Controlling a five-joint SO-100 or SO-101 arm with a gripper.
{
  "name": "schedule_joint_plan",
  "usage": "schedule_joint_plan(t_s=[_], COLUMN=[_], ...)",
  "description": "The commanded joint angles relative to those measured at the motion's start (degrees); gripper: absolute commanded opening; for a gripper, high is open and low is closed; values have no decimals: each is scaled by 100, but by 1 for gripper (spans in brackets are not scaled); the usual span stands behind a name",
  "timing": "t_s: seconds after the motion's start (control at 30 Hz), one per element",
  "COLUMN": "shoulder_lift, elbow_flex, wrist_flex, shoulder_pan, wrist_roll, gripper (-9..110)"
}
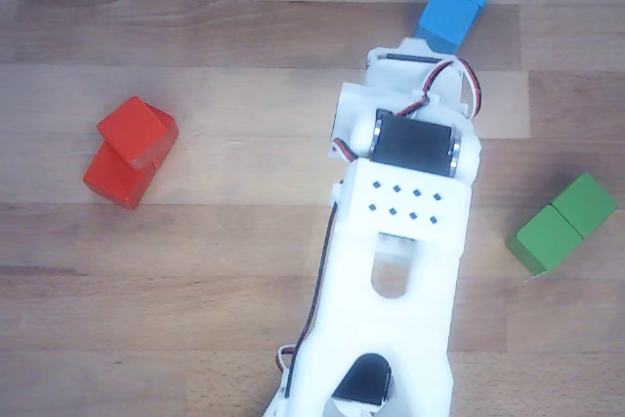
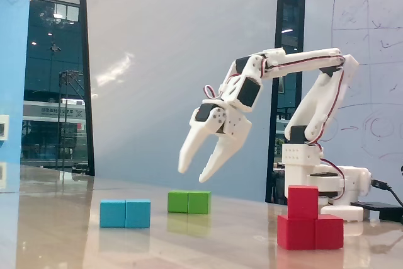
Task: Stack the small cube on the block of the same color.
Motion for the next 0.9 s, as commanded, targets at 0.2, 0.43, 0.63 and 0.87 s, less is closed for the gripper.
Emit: schedule_joint_plan(t_s=[0.2,0.43,0.63,0.87], shoulder_lift=[1521,2733,3639,4983], elbow_flex=[1028,2057,2769,3445], wrist_flex=[26,35,132,281], shoulder_pan=[-580,-545,-598,-606], wrist_roll=[26,35,35,26], gripper=[0,0,0,0])
